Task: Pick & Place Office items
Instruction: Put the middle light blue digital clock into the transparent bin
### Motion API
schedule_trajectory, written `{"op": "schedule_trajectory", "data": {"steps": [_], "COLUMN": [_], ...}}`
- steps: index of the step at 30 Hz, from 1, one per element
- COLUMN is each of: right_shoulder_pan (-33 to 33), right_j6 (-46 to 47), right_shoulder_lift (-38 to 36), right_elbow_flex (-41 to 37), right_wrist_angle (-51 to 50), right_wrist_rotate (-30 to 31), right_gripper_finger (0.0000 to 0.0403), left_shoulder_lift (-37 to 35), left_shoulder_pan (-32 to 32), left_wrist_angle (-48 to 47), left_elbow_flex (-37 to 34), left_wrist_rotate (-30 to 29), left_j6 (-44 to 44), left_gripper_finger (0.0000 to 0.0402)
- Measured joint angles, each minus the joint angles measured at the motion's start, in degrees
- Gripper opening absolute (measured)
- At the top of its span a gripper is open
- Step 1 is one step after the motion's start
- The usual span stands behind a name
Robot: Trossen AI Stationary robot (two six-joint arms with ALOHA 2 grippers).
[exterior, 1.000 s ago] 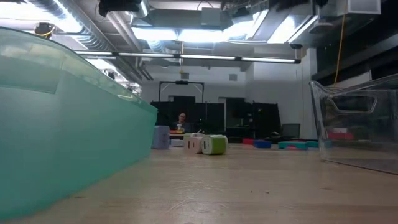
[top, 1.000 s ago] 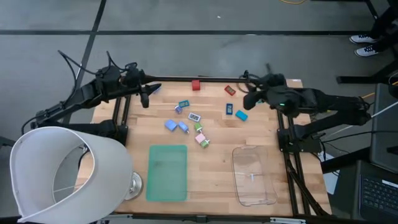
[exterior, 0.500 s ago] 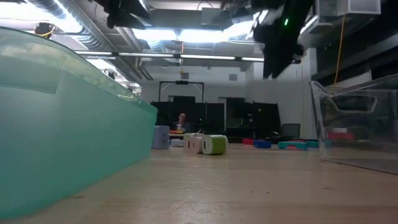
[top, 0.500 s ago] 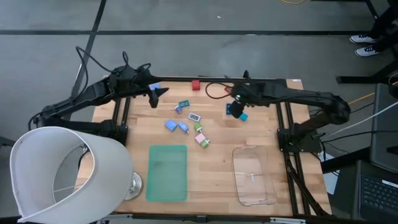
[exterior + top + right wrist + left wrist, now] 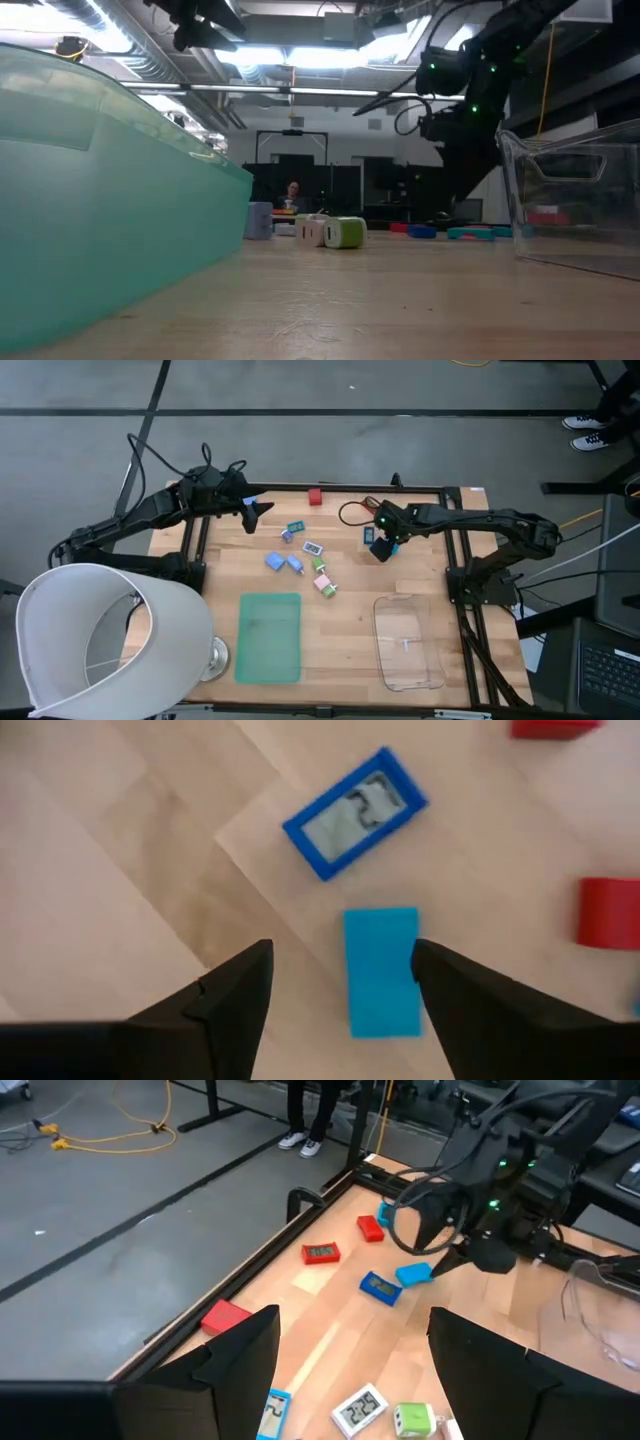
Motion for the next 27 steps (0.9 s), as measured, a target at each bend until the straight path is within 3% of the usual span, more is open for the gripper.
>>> {"op": "schedule_trajectory", "data": {"steps": [13,22,27], "right_shoulder_pan": [-3.39,-2.98,-2.99], "right_j6": [-5.86,-5.64,-4.0], "right_shoulder_lift": [0.11,0.11,0.02], "right_elbow_flex": [-4.18,-3.96,-0.67], "right_wrist_angle": [2.01,1.84,-0.67], "right_wrist_rotate": [-4.84,7.06,7.14], "right_gripper_finger": [0.0247,0.0268,0.0267], "left_shoulder_lift": [0.0,0.0,0.0], "left_shoulder_pan": [0.0,0.0,0.0], "left_wrist_angle": [0.0,-0.02,0.44], "left_elbow_flex": [0.0,0.0,0.0], "left_wrist_rotate": [0.65,0.65,0.64], "left_j6": [-4.06,-6.52,-8.86], "left_gripper_finger": [0.0251,0.0251,0.0251]}}
